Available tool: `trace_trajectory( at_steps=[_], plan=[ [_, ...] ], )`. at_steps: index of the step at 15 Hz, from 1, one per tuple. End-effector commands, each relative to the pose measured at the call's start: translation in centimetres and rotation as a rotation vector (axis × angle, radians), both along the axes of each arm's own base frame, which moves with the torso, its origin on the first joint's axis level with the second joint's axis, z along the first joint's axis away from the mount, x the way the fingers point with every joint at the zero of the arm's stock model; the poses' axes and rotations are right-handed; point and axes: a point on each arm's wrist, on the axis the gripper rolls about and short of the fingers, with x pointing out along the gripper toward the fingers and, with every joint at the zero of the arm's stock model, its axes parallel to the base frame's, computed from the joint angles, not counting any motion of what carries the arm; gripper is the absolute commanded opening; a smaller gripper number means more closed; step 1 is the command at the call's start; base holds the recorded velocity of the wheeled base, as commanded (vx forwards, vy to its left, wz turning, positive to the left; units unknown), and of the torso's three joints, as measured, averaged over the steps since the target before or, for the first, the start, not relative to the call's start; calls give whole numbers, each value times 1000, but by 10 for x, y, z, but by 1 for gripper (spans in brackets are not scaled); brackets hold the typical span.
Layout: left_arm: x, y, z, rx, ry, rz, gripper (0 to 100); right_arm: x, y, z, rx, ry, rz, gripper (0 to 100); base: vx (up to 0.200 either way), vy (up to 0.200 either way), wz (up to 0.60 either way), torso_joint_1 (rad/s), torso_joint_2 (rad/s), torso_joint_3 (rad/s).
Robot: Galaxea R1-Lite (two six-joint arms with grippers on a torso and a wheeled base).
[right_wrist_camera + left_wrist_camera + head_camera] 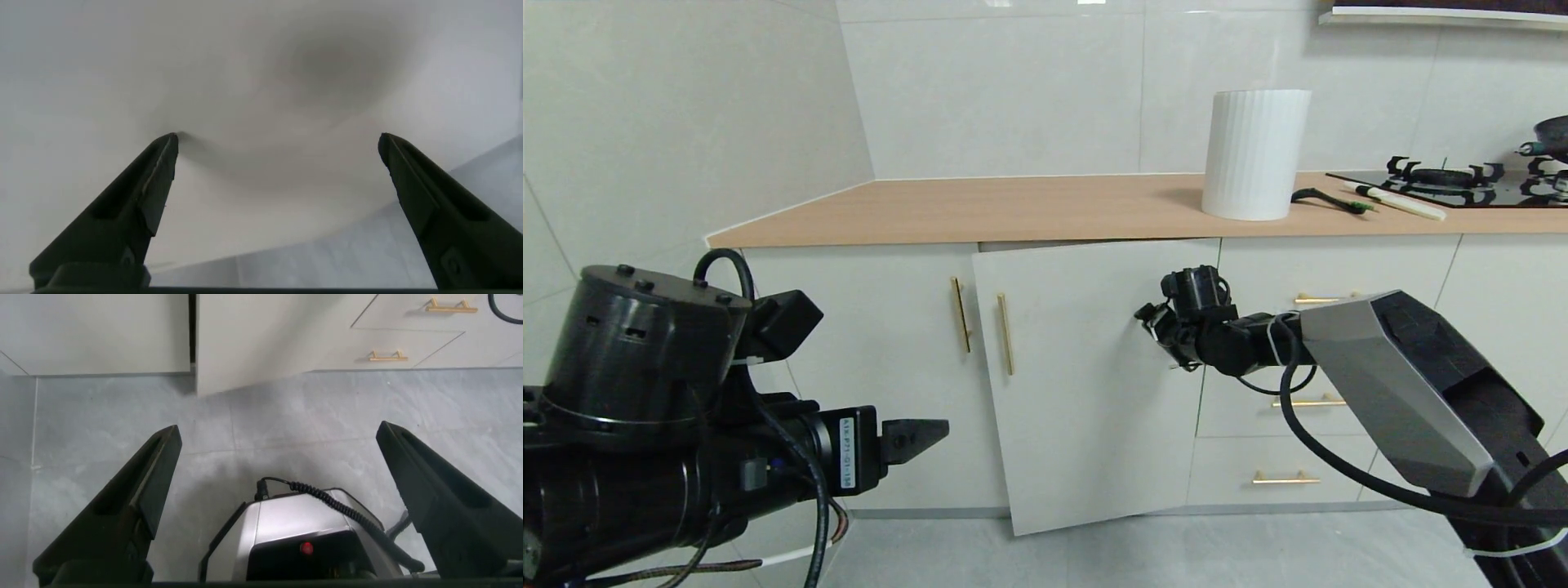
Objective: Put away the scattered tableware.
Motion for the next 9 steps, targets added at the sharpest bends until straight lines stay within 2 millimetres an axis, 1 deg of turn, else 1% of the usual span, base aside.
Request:
trace_trajectory(
  at_steps=[1,4,9],
  plan=[
    [0,0,0,0,1,1,100,5,-5,-5,-2,2,-14,100,0,0,0,0,0,0],
    [0,0,0,0,1,1,100,10,-14,-17,-37,16,-78,100,0,0,0,0,0,0],
    [1,0,-1,0,3,2,100,15,-27,-17,-37,16,-105,100,0,0,0,0,0,0]
  ],
)
